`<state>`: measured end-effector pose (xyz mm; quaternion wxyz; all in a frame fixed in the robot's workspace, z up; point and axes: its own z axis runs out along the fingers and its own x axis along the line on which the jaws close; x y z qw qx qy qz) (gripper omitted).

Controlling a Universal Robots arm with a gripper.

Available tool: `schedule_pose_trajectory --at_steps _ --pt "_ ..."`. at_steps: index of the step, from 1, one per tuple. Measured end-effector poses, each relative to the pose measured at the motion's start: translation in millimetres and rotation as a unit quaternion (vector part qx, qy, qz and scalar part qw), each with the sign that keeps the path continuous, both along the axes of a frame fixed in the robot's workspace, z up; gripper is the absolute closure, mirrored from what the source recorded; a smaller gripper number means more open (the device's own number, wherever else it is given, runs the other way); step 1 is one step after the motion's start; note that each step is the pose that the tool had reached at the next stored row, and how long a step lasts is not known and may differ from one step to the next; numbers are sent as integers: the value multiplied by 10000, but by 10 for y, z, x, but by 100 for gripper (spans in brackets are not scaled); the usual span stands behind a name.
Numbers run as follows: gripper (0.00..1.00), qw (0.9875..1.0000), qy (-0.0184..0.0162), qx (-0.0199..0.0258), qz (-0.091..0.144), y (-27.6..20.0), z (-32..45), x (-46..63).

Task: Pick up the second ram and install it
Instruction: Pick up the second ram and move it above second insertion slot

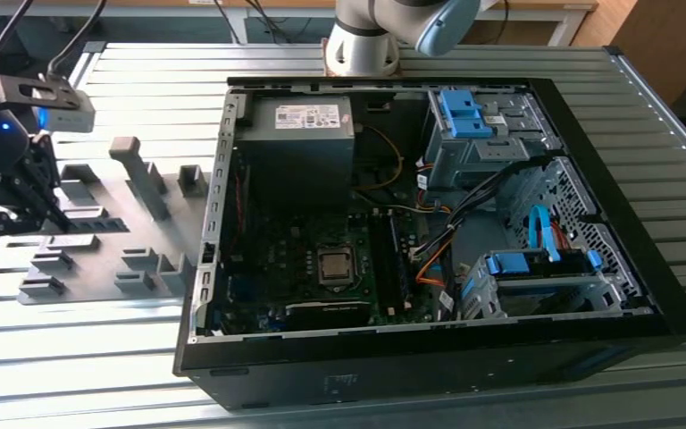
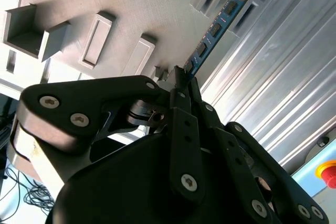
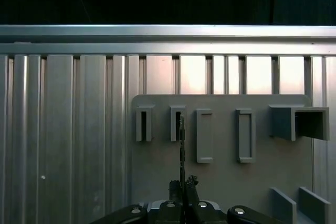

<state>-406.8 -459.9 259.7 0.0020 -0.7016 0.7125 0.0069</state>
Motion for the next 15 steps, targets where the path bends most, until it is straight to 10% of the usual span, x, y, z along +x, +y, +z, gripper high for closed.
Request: schedule_pose_trajectory --at_steps 15 --pt "86 10000 0 0 0 0 119 0"
